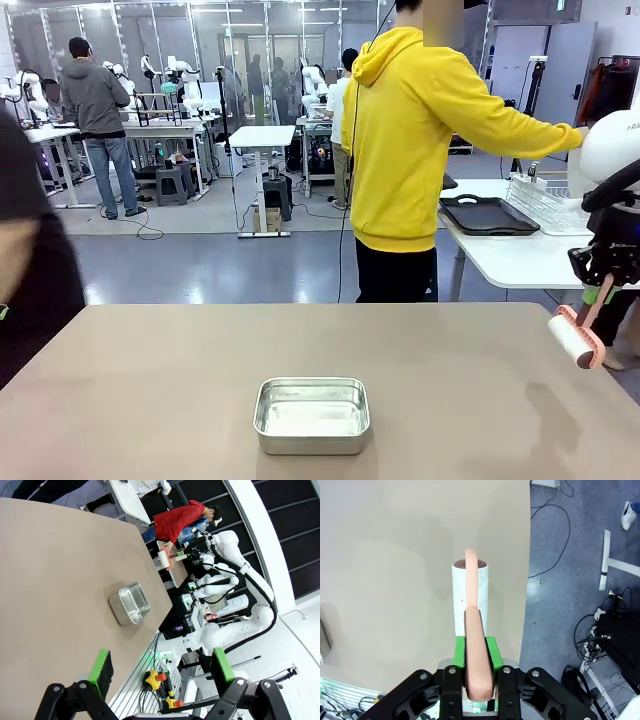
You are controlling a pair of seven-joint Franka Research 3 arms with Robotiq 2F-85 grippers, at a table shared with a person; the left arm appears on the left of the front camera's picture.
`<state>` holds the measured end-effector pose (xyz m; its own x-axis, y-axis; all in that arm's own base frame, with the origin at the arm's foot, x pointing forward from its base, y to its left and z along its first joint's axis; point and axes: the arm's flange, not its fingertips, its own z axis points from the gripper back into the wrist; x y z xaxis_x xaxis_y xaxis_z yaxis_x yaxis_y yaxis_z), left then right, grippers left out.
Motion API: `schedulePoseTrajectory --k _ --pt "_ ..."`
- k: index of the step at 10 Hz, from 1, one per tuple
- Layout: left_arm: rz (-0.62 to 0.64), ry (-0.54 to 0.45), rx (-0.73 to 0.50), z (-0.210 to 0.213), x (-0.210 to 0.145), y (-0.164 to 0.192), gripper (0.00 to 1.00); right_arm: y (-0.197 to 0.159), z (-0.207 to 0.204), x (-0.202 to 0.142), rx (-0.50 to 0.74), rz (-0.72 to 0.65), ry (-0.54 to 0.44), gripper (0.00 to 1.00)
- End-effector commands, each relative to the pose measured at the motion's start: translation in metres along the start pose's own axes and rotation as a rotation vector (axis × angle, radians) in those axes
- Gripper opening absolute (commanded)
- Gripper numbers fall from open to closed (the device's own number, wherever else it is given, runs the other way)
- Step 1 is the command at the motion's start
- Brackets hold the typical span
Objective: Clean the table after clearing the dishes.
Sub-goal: When the right (or left) Handle tray is removed, use the right hand (or left hand) to clean the right (or left) side of the table with the Lint Roller, then place the Lint Roller back on top of the Airtight Container.
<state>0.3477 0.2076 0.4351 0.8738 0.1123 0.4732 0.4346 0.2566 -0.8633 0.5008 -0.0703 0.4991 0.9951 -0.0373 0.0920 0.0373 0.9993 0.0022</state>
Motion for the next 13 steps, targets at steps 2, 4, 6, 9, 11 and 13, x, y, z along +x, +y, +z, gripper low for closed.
schedulePoseTrajectory --k 2,4,6,9,11,13 --pt "-0.001 0.004 0.004 0.0020 -0.0020 -0.0050 1.00 -0.0002 0.0014 -0.0002 0.000 -0.001 -0.004 0.14" --pt "-0.001 0.004 0.004 0.0020 -0.0020 -0.0050 1.00 -0.0002 0.0014 -0.0002 0.000 -0.001 -0.004 0.14" --pt "-0.001 0.004 0.004 0.0020 -0.0020 -0.0050 1.00 -0.0002 0.0014 -0.0002 0.000 -0.001 -0.004 0.14" --pt "-0.001 0.004 0.004 0.0020 -0.0020 -0.0050 1.00 -0.0002 0.0014 -0.0002 0.000 -0.001 -0.004 0.14" --pt "-0.001 0.004 0.004 0.0020 -0.0020 -0.0050 1.00 -0.0002 0.0014 -0.0002 0.000 -0.001 -0.004 0.14" --pt "-0.001 0.004 0.004 0.0020 -0.0020 -0.0050 1.00 -0.0002 0.0014 -0.0002 0.000 -0.001 -0.004 0.14"
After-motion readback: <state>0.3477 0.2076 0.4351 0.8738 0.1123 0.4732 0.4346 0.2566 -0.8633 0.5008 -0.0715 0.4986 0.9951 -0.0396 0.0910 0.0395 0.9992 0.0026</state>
